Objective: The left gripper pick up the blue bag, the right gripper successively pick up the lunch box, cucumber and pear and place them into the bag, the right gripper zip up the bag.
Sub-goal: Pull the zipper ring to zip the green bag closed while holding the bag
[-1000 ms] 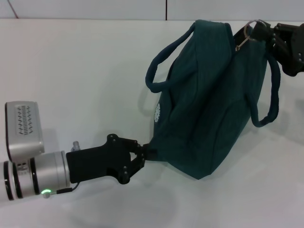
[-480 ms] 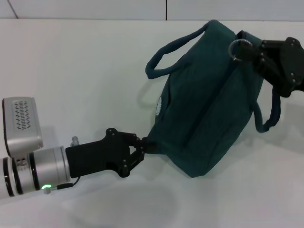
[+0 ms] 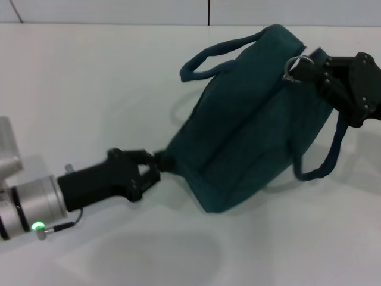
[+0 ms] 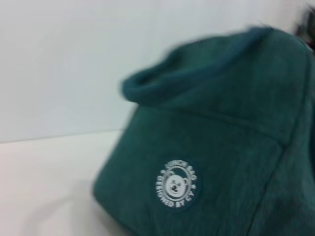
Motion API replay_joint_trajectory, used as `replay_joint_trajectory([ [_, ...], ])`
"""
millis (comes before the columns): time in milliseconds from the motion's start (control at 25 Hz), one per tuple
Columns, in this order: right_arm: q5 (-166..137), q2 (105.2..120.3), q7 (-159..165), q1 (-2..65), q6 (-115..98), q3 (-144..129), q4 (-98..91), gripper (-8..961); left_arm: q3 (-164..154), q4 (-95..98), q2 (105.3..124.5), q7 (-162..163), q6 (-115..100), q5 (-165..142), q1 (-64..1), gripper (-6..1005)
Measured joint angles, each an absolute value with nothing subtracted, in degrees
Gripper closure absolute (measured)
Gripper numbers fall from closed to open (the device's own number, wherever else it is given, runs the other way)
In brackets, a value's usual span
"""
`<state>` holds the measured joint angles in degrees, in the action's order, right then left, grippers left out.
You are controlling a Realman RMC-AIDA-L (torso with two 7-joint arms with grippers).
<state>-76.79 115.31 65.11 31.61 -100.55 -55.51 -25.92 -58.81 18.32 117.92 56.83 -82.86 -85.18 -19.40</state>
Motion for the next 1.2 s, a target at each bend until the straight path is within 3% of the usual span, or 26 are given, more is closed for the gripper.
replay_joint_trajectory([
  [80, -76.82, 115.31, 65.00, 31.47, -100.20, -55.53, -25.93, 947, -56.76, 20.12, 118.09, 59.10, -83.30, -85.11, -18.33, 936],
  [280, -76.89, 115.31, 64.80, 31.16, -99.90, -55.55, -25.93, 947, -51.48, 22.16, 118.93, 60.00, -85.88, -85.08, -17.14, 776],
  [720, -76.91, 115.31, 63.49, 30.66, -99.83, -55.55, -25.93, 947, -49.79, 26.48, 119.14, 61.42, -94.83, -84.56, -18.04, 345],
  [1200, -76.44, 115.40, 63.45, 30.28, -100.39, -55.04, -25.86, 947, -49.95, 20.69, 119.94, 58.12, -94.32, -84.50, -22.82, 256],
])
